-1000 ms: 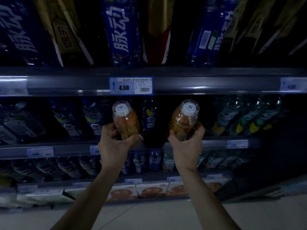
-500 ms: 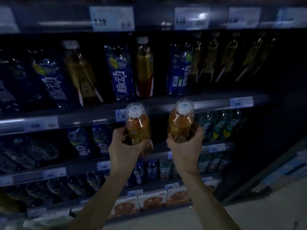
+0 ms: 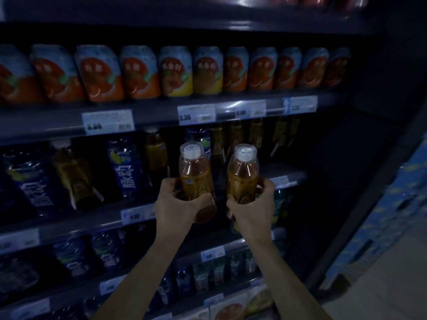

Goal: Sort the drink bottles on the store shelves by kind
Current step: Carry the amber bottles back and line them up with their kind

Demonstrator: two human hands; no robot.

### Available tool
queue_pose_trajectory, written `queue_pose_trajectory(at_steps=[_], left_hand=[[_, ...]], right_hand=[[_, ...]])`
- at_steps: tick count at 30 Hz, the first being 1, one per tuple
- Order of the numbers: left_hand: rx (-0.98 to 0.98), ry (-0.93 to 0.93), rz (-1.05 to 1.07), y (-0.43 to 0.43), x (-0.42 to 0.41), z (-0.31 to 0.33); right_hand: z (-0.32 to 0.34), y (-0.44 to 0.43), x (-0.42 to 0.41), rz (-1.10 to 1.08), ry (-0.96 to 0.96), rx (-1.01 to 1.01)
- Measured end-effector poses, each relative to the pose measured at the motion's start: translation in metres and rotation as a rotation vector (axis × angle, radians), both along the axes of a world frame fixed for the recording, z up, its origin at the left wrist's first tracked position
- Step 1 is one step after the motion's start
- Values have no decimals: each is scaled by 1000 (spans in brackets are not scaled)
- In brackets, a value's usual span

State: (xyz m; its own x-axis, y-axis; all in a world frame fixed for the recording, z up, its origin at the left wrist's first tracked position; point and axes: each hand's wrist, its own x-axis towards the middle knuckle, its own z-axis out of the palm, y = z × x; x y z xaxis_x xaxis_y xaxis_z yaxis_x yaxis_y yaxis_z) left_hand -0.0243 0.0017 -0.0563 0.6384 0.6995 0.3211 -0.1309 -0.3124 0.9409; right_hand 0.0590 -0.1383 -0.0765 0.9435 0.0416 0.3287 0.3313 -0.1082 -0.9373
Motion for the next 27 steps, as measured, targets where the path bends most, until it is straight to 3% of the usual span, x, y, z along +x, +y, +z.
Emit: queue_pose_trajectory(at_steps=[8,20,27], left_hand=[[61,41,10,-24,61,30],[67,193,50,-41,111,22],[-14,130,87,-36,124,26]], right_hand=[[26,-22,62,14,36,-59],[22,-29,117,36,53,-143],[27,-20,132,60,45,-118]])
